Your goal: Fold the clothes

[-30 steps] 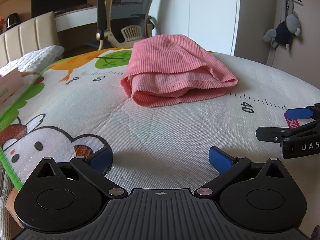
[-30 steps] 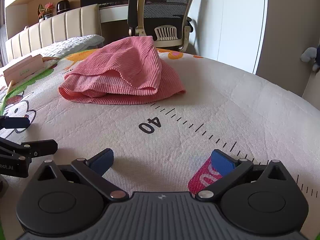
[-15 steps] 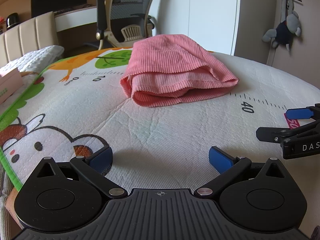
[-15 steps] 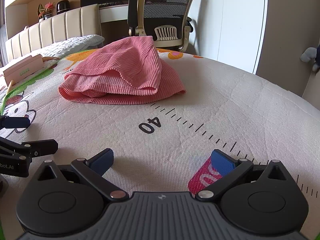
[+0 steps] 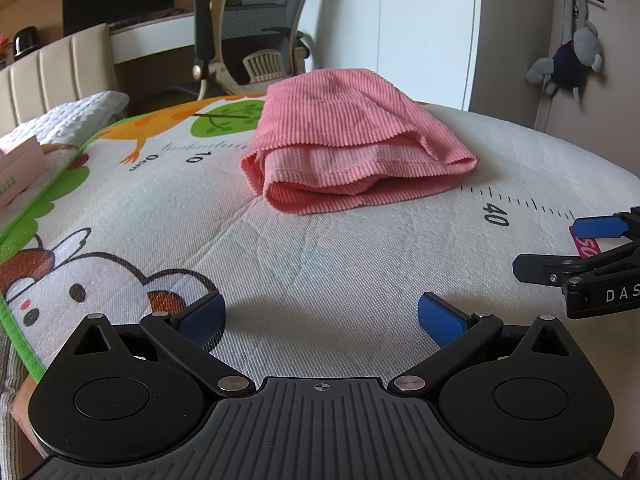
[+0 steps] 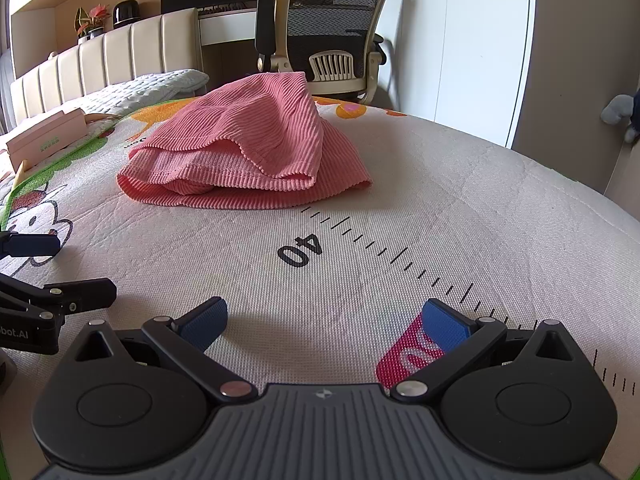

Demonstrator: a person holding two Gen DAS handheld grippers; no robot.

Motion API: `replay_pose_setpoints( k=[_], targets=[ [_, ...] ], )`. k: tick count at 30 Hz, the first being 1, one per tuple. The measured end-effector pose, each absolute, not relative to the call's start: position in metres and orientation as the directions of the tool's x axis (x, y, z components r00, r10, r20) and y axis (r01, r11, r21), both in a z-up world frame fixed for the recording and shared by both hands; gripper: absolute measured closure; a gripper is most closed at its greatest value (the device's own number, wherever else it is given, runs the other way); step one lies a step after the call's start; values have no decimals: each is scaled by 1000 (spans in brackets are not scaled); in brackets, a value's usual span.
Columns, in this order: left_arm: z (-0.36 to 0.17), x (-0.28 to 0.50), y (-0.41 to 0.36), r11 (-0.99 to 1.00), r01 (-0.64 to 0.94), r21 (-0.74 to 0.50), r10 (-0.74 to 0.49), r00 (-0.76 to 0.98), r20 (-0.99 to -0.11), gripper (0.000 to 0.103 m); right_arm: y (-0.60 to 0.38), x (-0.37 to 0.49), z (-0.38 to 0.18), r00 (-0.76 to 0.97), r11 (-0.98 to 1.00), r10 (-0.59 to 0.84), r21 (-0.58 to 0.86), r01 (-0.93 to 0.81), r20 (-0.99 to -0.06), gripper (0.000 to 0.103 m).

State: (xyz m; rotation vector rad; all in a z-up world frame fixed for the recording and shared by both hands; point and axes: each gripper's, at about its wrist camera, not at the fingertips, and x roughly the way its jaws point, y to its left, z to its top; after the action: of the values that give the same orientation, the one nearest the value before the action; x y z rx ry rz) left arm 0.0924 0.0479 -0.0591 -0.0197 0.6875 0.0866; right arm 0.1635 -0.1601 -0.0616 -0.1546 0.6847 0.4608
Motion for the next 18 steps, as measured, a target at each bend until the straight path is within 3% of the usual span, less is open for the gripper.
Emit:
replay_pose_setpoints(
  k=[18],
  targets=[
    [-59,93,49,996,-85,9,71,770,-634,0,-160,163,-61,679,889,359,11,-459,-641,0]
  ],
)
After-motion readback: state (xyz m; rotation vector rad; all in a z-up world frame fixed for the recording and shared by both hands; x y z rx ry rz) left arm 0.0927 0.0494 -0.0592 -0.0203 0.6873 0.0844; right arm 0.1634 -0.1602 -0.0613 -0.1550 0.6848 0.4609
